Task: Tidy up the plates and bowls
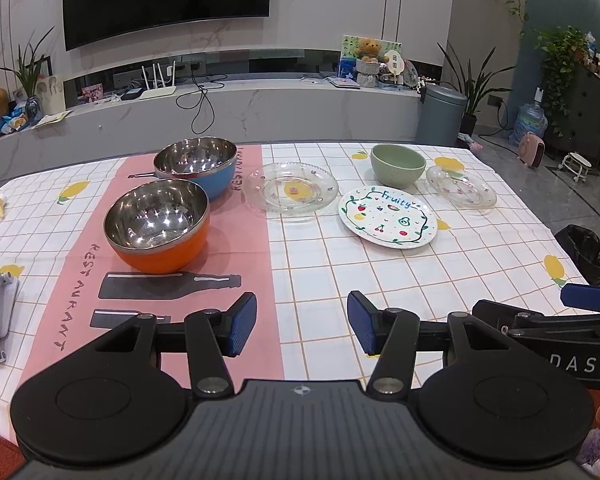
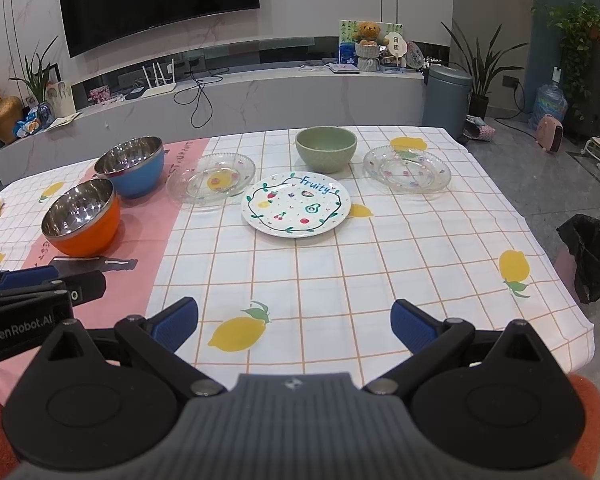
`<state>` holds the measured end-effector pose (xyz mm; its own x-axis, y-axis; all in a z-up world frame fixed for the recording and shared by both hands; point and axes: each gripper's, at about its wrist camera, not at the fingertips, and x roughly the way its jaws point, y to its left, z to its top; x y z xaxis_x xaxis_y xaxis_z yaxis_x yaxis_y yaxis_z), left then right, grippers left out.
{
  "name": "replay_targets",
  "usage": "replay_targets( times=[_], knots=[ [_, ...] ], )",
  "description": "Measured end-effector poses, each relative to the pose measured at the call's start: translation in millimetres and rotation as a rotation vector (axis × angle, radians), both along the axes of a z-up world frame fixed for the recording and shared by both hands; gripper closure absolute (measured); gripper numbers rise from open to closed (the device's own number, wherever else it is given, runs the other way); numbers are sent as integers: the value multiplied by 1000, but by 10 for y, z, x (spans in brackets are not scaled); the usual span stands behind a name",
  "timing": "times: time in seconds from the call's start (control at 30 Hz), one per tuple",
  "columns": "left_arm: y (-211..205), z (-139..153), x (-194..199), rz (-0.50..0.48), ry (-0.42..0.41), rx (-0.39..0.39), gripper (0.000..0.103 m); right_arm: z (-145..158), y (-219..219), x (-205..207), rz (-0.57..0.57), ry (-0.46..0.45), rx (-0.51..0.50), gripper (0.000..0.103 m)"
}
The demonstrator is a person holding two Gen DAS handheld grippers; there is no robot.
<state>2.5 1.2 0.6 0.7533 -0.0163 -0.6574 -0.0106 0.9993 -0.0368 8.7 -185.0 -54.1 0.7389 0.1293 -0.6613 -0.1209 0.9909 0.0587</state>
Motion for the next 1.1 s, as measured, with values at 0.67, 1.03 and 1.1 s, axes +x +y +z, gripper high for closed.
replay_targets(
  times=[0.67,1.03,1.1],
  knots=[
    [6,12,-3,1,-1,-4,41,9,16,-23,2,5,4,3],
    [76,53,6,-7,-6,-46,41,10,53,-36,17,2,0,3],
    [146,69,9,-2,-39,-55,41,10,66,-32,20,-21,11,3]
  ],
)
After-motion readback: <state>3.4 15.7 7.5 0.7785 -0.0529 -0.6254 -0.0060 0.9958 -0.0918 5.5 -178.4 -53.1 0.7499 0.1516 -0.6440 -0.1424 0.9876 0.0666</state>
